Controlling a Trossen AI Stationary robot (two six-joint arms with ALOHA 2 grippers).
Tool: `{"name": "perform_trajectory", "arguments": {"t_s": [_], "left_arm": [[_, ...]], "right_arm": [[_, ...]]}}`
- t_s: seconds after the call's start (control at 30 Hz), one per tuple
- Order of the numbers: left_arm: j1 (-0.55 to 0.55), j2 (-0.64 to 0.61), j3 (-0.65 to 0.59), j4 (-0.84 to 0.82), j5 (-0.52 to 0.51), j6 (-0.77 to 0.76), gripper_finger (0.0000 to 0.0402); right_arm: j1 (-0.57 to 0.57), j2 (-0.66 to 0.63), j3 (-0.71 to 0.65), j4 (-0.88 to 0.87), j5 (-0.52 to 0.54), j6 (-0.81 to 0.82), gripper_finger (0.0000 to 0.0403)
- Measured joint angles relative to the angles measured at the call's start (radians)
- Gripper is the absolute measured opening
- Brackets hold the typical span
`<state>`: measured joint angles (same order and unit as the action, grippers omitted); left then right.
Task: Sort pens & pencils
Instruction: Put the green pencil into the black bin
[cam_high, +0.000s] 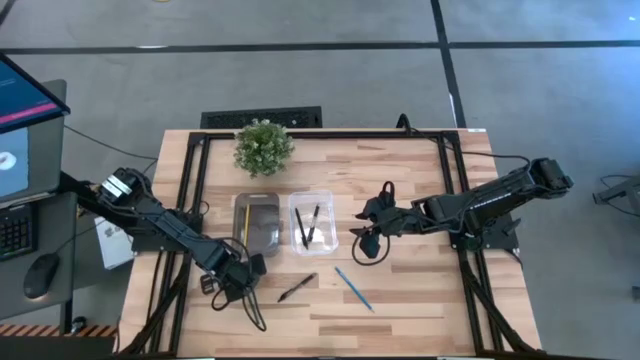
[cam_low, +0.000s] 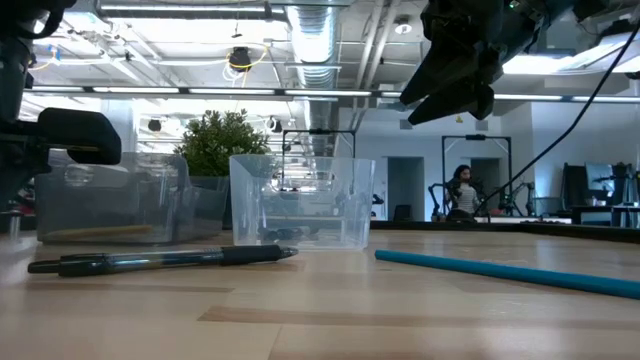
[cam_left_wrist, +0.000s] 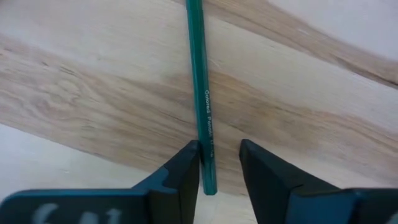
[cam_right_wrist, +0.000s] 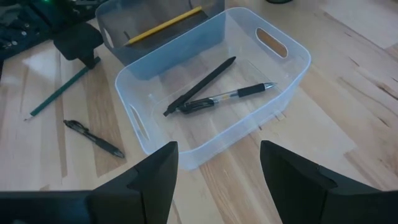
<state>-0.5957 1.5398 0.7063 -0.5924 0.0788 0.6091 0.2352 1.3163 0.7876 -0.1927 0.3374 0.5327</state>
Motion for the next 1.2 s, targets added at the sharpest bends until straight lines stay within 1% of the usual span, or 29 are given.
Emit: {"name": "perform_trajectory", "arguments": {"t_s": [0.57, 1.2], "left_arm": [[0.000, -0.002, -0.013, 0.028, -0.019, -0.031, 0.0067], [0.002, -0.003, -0.020, 0.051, -0.011, -0.036, 0.0026]], "right_arm": [[0.000, 0.000, 0.000, 0.000, 0.000, 0.000, 0.0249], [0.000, 0.000, 0.000, 0.000, 0.000, -0.001, 0.0249]]}}
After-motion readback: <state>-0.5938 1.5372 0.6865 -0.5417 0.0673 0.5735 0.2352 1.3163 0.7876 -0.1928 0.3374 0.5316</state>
